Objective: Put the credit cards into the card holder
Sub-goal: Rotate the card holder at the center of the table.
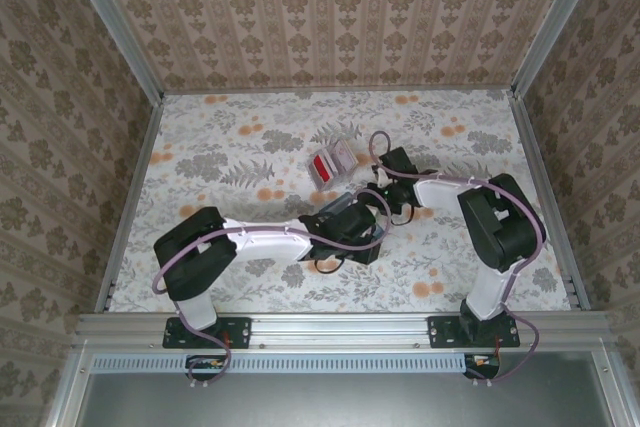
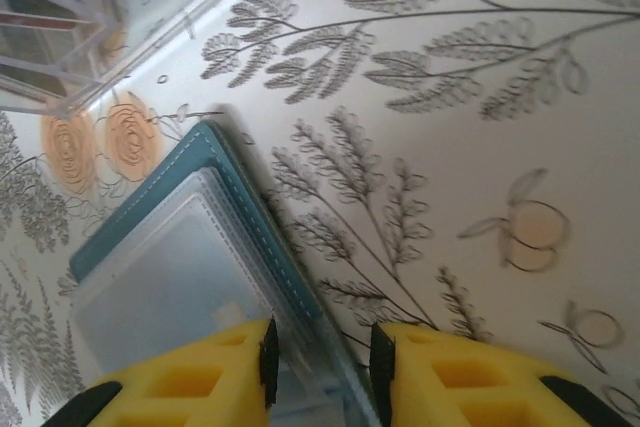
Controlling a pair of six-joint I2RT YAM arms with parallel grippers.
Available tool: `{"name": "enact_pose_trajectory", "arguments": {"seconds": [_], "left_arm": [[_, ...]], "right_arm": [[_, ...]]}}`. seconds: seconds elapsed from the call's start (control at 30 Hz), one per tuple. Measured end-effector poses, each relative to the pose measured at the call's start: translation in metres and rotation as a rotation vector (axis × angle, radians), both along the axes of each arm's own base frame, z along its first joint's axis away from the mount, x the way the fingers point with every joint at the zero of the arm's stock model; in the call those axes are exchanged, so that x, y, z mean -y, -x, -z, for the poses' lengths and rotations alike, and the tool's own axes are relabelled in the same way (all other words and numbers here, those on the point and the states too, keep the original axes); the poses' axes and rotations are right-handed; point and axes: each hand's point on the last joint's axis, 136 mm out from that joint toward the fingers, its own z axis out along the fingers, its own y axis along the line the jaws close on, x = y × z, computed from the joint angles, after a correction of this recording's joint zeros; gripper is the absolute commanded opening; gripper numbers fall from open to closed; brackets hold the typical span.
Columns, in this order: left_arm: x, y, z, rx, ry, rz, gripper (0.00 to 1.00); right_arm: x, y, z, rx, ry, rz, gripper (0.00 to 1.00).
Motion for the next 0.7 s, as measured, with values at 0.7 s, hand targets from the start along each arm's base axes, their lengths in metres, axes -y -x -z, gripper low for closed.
{"name": "enact_pose_trajectory", "arguments": {"seconds": [0.7], "left_arm": [[-0.113,-0.125,-0.042,0.130,-0.005,-0.338,0.31]], "right_arm": [[0.000,0.000,-0.018,0.065,0.020,-0.093,0.37]]}}
